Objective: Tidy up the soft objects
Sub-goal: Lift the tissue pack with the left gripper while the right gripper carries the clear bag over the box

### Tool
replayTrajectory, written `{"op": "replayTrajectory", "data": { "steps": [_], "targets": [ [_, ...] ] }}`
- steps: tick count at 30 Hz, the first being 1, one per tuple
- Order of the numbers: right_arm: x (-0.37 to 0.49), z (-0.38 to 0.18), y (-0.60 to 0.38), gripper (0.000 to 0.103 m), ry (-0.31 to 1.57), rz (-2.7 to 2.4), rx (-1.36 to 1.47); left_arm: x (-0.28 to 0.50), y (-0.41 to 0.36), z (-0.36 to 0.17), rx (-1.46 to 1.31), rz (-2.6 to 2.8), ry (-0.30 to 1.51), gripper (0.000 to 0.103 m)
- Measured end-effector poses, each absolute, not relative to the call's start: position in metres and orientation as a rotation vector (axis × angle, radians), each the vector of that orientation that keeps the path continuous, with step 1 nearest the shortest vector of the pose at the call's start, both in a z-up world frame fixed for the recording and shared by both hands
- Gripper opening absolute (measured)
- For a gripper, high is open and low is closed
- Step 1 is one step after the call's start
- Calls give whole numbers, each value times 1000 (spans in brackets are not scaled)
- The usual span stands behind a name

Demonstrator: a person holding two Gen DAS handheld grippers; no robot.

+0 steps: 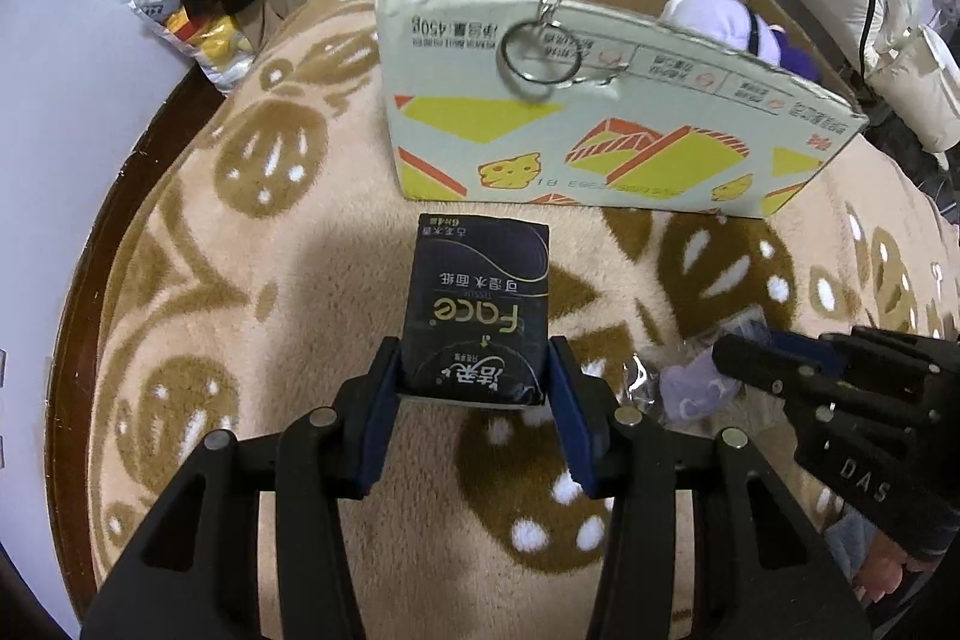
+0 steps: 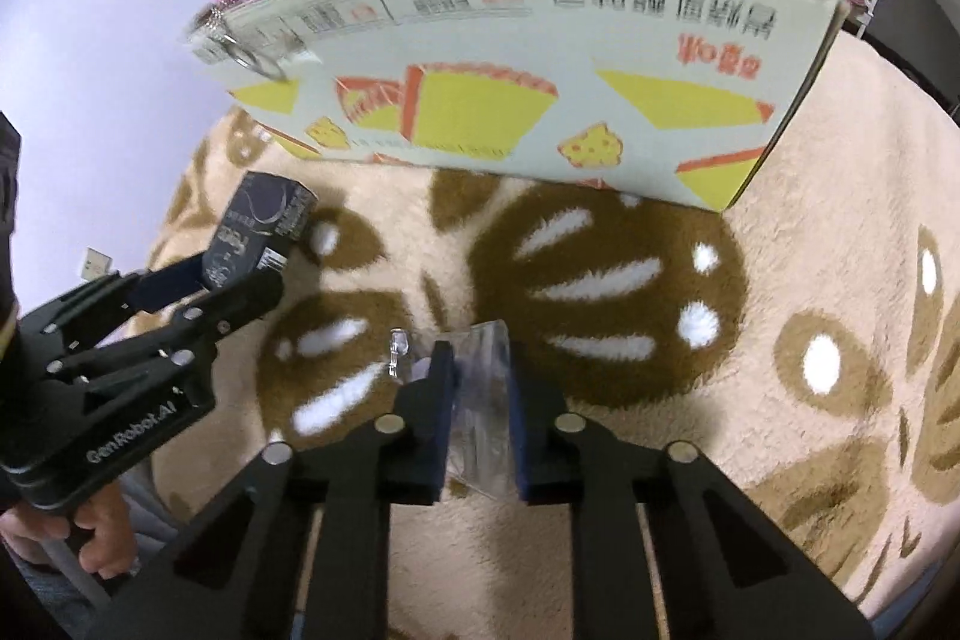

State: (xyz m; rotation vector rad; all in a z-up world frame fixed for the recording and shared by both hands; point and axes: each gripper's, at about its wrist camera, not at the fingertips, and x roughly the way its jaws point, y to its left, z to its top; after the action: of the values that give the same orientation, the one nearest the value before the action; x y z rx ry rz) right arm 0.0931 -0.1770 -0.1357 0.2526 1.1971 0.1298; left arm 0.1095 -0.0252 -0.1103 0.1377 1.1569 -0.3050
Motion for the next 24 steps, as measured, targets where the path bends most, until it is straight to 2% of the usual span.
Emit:
{"op": "replayTrajectory", "data": {
  "steps": [7,24],
  "targets": [
    [83,-118,-182,7,1139,135,280,87,-22,-78,178,-298,1086,46],
    [68,-30,-215,6,831,65,239,65,-21,-9,187,-311,836,46]
  ]
}}
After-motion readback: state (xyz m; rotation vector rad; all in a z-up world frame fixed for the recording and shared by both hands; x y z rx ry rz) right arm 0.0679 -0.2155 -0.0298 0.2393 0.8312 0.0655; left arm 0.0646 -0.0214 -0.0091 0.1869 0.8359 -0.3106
